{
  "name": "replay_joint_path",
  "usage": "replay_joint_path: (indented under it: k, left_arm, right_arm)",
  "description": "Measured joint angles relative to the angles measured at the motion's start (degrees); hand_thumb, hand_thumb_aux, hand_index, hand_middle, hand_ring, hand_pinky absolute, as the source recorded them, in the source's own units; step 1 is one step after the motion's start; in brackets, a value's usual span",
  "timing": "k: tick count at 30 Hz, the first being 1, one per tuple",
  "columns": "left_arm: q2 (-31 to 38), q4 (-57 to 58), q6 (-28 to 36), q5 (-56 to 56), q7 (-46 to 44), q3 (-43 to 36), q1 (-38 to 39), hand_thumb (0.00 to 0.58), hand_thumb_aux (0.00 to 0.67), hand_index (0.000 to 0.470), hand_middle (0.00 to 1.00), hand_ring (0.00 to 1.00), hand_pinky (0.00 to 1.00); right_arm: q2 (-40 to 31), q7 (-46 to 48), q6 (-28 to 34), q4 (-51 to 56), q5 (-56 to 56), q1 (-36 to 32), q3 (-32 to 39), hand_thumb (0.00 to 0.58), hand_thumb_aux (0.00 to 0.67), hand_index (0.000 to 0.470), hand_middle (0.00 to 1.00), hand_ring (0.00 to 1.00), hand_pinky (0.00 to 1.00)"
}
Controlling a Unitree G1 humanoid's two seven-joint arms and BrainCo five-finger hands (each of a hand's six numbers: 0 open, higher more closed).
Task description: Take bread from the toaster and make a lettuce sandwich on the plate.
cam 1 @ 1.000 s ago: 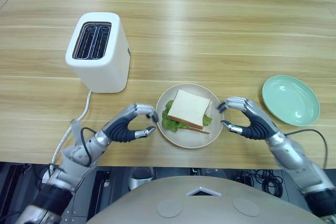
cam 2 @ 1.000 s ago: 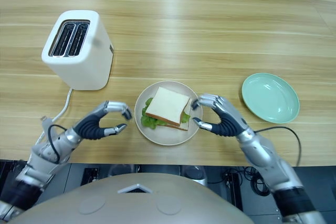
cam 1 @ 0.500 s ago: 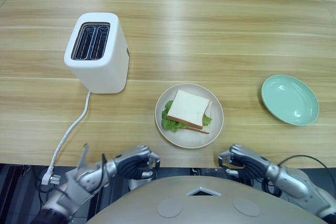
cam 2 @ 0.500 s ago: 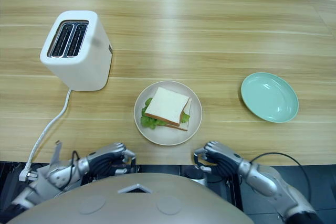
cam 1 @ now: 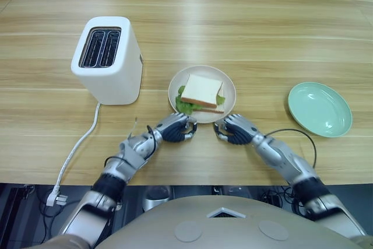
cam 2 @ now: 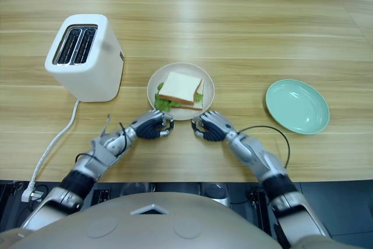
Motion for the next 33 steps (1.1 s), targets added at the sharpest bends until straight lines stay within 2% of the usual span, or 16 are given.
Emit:
replay_joint_path:
  k: [5,10,13,14,15,16,17,20,23,26,33]
  left_arm:
    - [-3.1,15.5,2.7,-0.3,7.1,0.9,-10.7,0.580,0.670,0.460,1.00,1.00,1.00]
    - [-6.8,30.4,2.8,-1.6,12.7,1.5,-19.8,0.580,0.670,0.460,1.00,1.00,1.00]
    - [-8.5,35.4,0.3,-3.4,14.6,2.7,-21.8,0.580,0.670,0.460,1.00,1.00,1.00]
    - [-8.9,36.3,-1.7,-4.6,14.8,3.3,-21.6,0.580,0.670,0.460,1.00,1.00,1.00]
    - [-9.4,36.4,-4.9,-6.3,15.0,4.2,-20.8,0.550,0.518,0.355,0.52,0.52,0.52]
    - [-10.0,36.4,-8.3,-8.3,14.7,5.4,-19.9,0.172,0.108,0.074,0.00,0.00,0.00]
    - [-10.8,35.8,-12.4,-11.3,13.6,7.0,-18.7,0.000,0.000,0.000,0.00,0.00,0.00]
    - [-13.4,30.9,-24.1,-22.3,8.4,11.0,-15.1,0.000,0.000,0.000,0.00,0.00,0.00]
    - [-14.5,24.4,-30.3,-32.9,3.6,14.8,-14.3,0.000,0.000,0.000,0.00,0.00,0.00]
    - [-14.4,21.8,-31.8,-38.7,1.5,18.2,-14.1,0.000,0.000,0.000,0.00,0.00,0.00]
    - [-14.1,22.5,-30.9,-41.2,0.7,23.5,-13.8,0.000,0.000,0.000,0.00,0.00,0.00]
  right_arm:
    - [6.4,-5.4,4.7,15.5,0.2,-11.9,1.6,0.580,0.670,0.460,1.00,1.00,1.00]
    - [10.0,-11.1,7.2,28.3,2.0,-20.3,1.7,0.580,0.670,0.460,1.00,1.00,1.00]
    - [11.2,-14.2,7.4,32.9,3.0,-22.6,1.6,0.580,0.670,0.460,1.00,1.00,1.00]
    - [11.5,-15.5,6.3,33.7,3.8,-22.7,1.4,0.575,0.607,0.417,0.85,0.85,0.85]
    - [11.5,-16.7,4.4,34.1,4.8,-22.4,1.2,0.480,0.391,0.269,0.16,0.16,0.16]
    - [11.4,-17.4,2.0,34.3,5.6,-21.8,0.9,0.018,0.011,0.007,0.00,0.00,0.00]
    - [11.2,-18.1,-1.4,34.0,6.9,-20.7,0.4,0.000,0.000,0.000,0.00,0.00,0.00]
    - [11.1,-18.2,-13.4,30.8,13.2,-16.9,-2.2,0.000,0.000,0.000,0.00,0.00,0.00]
    - [11.2,-18.0,-22.5,25.0,22.6,-15.4,-8.1,0.000,0.000,0.000,0.00,0.00,0.00]
    - [10.9,-18.0,-25.7,21.5,28.2,-15.0,-12.9,0.000,0.000,0.000,0.00,0.00,0.00]
    - [11.1,-18.1,-25.4,22.3,31.4,-13.5,-17.6,0.000,0.000,0.000,0.00,0.00,0.00]
